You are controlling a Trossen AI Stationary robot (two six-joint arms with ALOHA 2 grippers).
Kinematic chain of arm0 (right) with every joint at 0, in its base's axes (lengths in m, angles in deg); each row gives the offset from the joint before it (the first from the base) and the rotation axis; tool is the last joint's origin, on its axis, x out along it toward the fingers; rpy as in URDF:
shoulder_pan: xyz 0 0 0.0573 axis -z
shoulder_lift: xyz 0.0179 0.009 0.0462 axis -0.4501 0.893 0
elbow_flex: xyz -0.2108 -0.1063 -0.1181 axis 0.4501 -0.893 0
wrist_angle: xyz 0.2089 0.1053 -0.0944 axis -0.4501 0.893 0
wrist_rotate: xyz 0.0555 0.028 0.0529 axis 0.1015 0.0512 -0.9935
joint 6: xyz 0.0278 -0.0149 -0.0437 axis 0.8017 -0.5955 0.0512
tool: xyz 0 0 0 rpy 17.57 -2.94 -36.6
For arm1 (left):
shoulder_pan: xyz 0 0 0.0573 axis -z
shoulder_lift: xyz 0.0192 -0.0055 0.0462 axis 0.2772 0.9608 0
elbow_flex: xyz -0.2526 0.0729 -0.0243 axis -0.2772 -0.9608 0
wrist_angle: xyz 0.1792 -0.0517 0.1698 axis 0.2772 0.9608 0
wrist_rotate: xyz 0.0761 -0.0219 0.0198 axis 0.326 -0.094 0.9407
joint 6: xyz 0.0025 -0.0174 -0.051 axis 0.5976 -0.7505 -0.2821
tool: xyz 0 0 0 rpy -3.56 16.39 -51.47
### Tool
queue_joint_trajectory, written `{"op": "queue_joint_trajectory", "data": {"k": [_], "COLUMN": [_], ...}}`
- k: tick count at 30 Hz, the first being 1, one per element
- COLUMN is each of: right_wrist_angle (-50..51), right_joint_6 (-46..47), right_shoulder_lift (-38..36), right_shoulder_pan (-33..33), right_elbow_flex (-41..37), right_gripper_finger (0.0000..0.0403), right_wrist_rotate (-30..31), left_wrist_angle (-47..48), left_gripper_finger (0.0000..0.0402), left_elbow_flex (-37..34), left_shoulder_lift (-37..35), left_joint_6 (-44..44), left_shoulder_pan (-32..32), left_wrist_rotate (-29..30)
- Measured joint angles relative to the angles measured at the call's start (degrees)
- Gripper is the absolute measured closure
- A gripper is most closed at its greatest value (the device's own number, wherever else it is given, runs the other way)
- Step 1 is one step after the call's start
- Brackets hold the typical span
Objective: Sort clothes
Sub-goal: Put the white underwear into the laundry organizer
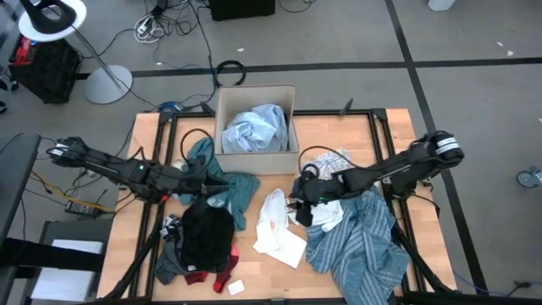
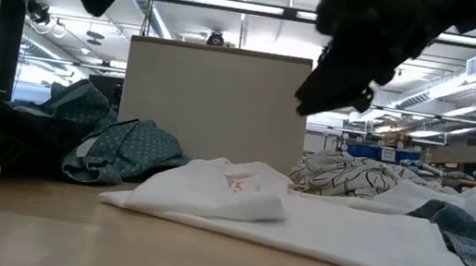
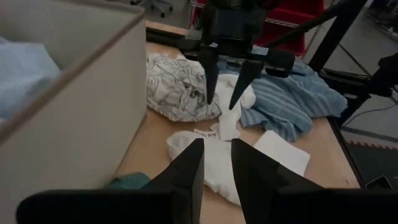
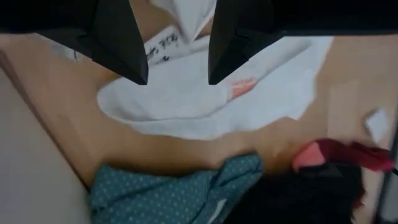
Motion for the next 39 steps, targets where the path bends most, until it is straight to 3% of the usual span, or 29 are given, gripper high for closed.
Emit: {"op": "queue_joint_trajectory", "data": {"k": [6,10,19,32,39], "right_wrist_angle": [3.1,4.6,18.2,20.0,21.6], "right_joint_6": [-7.9,-14.0,-26.2,-33.8,-36.6], "right_shoulder_lift": [7.2,12.1,22.5,27.2,26.0], "right_shoulder_pan": [2.4,3.6,3.9,3.7,3.7], "right_elbow_flex": [6.8,12.7,25.2,29.5,29.5], "right_gripper_finger": [0.0233,0.0233,0.0243,0.0311,0.032], "right_wrist_rotate": [-0.7,-5.7,-7.3,-7.2,-3.1], "left_wrist_angle": [-4.5,-7.8,-11.9,-11.8,-11.8], "left_gripper_finger": [0.0316,0.0316,0.0316,0.0316,0.0316], "left_elbow_flex": [-3.6,-5.5,-8.6,-8.8,-8.8], "left_shoulder_lift": [0.0,0.0,0.0,0.0,0.0], "left_joint_6": [-1.9,-2.0,-3.0,-3.2,-3.2], "left_shoulder_pan": [0.9,1.8,3.5,4.9,4.9], "left_wrist_rotate": [0.0,0.0,0.0,0.2,0.2]}}
